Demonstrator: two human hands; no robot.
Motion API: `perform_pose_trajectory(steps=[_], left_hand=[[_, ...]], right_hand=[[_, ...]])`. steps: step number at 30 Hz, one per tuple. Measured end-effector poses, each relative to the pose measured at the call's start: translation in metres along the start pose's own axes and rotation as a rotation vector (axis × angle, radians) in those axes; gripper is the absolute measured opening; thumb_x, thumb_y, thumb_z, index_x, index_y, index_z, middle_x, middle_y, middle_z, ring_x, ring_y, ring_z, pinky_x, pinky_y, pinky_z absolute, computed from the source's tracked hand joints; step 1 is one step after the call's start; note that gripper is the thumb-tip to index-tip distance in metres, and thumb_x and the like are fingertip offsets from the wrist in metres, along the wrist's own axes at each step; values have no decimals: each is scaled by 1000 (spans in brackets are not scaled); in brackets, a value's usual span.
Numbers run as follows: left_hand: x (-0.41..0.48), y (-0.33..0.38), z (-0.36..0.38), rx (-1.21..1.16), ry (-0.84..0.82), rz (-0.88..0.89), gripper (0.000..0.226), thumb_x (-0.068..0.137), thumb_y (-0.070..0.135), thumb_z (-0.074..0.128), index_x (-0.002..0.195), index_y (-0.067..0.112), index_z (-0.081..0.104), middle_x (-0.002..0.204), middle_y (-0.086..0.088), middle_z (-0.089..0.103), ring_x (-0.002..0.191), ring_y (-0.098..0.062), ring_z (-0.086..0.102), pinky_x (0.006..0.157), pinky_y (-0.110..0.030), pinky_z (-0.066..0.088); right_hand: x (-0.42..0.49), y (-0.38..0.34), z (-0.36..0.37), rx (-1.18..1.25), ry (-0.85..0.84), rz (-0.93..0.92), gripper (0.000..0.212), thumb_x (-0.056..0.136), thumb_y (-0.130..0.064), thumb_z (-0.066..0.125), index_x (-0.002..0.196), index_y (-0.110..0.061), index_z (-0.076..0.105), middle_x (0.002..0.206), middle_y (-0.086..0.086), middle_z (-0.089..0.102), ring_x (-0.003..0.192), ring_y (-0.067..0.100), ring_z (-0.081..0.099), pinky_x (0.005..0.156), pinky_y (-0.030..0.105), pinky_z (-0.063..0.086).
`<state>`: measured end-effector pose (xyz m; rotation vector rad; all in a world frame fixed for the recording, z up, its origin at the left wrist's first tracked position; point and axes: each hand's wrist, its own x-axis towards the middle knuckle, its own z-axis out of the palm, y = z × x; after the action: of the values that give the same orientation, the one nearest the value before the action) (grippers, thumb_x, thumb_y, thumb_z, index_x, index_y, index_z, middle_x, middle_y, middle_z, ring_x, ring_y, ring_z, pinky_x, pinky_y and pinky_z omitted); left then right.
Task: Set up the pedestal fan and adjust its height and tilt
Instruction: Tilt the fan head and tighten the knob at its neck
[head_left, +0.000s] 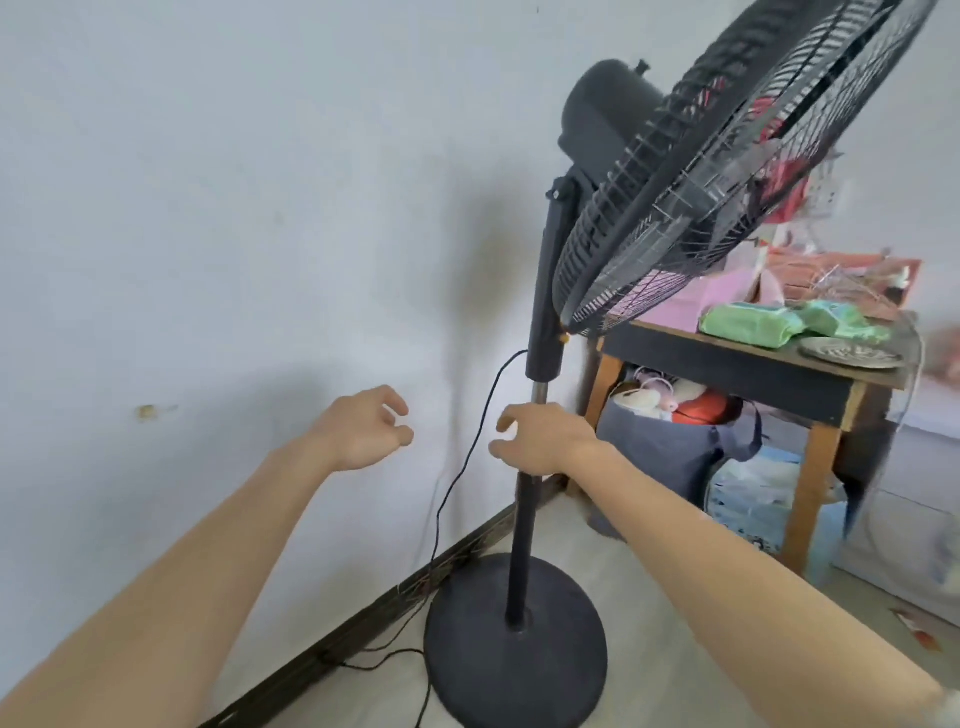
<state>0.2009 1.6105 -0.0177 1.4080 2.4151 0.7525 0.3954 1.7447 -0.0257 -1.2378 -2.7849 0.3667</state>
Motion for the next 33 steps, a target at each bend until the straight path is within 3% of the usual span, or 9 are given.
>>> perform_pose_trajectory(steps=[2,4,7,10,14,18,23,28,33], left_hand=[[-12,5,-7,-35,43,21,30,91,31,64,120,29,58,122,6,61,111,-17,57,92,-31,45],[-17,6,-12,-65,78,27,30,91,30,64,120,29,59,122,6,61,111,-16,56,89,-30,44],[-13,3,-14,-102,116,29,28,91,29,64,119,30,60,120,6,60,108,-15,57,83,-28,42],[3,-9,-6,-112,133,29,27,91,29,64,118,32,60,118,9,60,106,-13,56,80,-27,41],[44,-41,29,-135,79,15,23,89,30,64,111,37,59,115,11,62,107,-12,56,84,-28,41],[80,-74,69,-138,11,1,21,89,28,65,107,37,58,113,10,63,107,-14,58,95,-34,47],[156,-130,132,-64,-125,-35,27,92,28,61,119,29,60,114,7,62,108,-15,58,95,-32,48],[200,-154,157,-60,-252,-98,23,93,26,59,116,26,60,110,6,63,101,-13,60,90,-30,50],[182,-124,93,-29,-455,-223,27,94,31,56,121,30,57,117,7,61,104,-15,58,93,-33,49]], right_hand=[[-20,-8,-20,21,49,-38,43,96,-48,51,135,-31,55,96,-9,58,118,25,58,99,40,46],[-33,-13,-33,40,96,-61,42,95,-49,52,133,-33,56,91,-12,59,115,23,60,98,39,47],[-39,-15,-39,82,143,-75,41,93,-52,54,131,-35,57,122,-5,65,104,21,66,97,37,50],[-28,-13,-33,83,152,-90,42,92,-54,54,130,-37,57,128,-3,64,93,23,70,95,39,52],[18,-6,-7,97,168,-89,44,93,-52,54,134,-37,55,133,0,62,114,23,59,96,41,51],[65,1,30,227,198,-117,42,95,-49,54,135,-39,54,132,-5,61,113,17,59,95,41,51],[146,10,119,351,222,-163,40,96,-42,55,137,-40,53,140,-17,56,132,6,43,97,19,37],[188,9,168,448,76,-125,40,97,-38,56,137,-42,53,143,-21,50,131,4,40,99,14,33],[175,-25,113,561,-111,53,31,97,-36,60,127,-44,60,125,-16,62,104,0,56,95,21,46]])
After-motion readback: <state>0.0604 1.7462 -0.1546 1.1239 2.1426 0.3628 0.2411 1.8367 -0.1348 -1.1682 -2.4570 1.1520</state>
